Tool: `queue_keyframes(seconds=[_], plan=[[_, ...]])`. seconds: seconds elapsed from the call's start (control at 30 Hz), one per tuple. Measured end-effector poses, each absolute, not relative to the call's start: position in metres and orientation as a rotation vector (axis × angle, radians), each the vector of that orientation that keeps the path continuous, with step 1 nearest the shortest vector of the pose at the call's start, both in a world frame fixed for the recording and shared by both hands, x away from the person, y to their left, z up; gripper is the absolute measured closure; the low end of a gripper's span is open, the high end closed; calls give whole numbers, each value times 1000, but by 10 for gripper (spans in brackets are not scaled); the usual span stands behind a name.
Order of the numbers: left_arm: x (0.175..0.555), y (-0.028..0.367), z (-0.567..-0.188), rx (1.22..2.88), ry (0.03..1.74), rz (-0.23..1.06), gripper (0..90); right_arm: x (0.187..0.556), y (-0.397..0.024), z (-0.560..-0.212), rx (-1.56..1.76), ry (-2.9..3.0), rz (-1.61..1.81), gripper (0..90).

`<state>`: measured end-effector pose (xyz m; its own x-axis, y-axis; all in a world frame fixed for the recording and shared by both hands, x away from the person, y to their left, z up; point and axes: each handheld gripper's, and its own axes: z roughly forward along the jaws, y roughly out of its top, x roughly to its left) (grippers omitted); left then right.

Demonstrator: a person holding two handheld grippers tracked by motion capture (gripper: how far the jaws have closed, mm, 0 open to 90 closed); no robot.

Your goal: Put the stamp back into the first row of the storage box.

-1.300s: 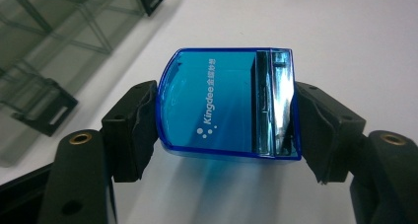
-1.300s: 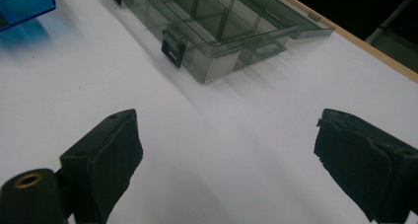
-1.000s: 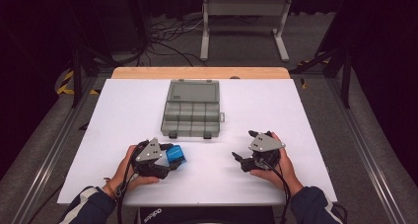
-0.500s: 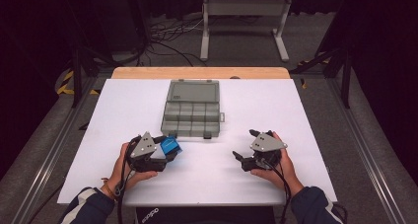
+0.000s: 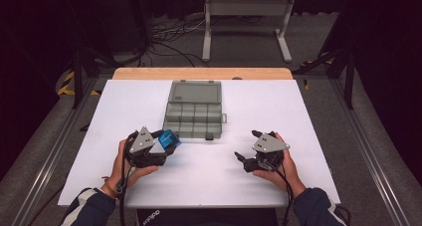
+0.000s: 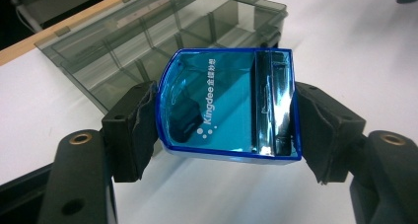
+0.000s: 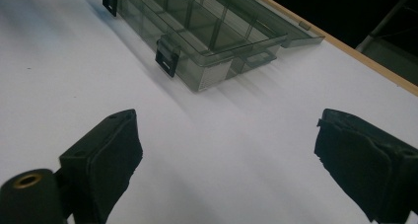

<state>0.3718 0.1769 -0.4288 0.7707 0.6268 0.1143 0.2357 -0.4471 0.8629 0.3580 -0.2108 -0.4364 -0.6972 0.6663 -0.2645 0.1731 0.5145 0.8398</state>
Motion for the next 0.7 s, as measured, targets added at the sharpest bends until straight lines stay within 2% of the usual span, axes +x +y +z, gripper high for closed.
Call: queue_keyframes(seconds=[0.7], plan=[[414, 144, -409, 1975, 844, 569, 312, 359, -213, -438, 697, 2185, 1115, 99]])
